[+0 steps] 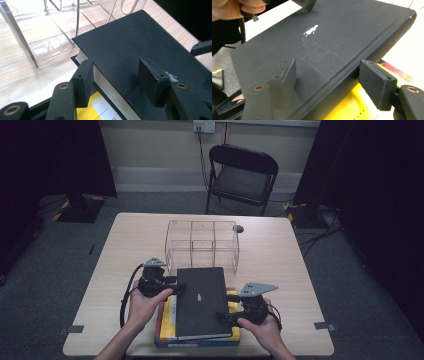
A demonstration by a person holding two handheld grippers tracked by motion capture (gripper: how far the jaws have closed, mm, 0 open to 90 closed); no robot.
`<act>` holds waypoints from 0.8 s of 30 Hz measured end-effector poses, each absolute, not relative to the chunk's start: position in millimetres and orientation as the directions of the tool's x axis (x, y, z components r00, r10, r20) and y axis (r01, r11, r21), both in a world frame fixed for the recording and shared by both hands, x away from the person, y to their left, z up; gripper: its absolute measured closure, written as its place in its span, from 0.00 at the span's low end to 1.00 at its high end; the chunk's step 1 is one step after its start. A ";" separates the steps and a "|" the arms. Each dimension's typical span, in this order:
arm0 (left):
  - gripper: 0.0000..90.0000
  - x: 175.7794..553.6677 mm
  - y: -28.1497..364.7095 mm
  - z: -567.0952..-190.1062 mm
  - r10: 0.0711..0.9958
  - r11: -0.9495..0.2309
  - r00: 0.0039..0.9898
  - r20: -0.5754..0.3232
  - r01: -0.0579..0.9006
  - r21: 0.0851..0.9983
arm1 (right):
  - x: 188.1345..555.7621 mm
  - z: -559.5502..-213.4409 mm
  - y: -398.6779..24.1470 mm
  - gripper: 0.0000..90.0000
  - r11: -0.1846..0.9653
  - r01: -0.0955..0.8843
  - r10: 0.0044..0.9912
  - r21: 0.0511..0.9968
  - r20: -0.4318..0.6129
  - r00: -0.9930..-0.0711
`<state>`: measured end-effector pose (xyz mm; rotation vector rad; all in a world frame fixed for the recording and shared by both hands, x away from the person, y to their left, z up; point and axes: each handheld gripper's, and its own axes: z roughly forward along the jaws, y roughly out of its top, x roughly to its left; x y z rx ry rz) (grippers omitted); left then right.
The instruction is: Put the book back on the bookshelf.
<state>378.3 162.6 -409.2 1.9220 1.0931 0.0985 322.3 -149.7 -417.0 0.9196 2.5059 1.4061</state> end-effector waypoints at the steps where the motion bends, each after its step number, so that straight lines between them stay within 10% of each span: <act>1: 0.52 378.0 163.7 -410.3 0.720 -0.188 0.599 -0.350 0.654 0.732 | 321.8 -417.1 -149.8 0.35 0.380 0.446 0.564 0.810 0.179 -0.806; 24: 0.38 365.6 165.5 -424.3 0.618 -0.134 0.576 -0.534 0.747 0.651 | 340.8 -427.6 -152.0 0.34 0.275 0.467 0.588 0.840 0.238 -0.773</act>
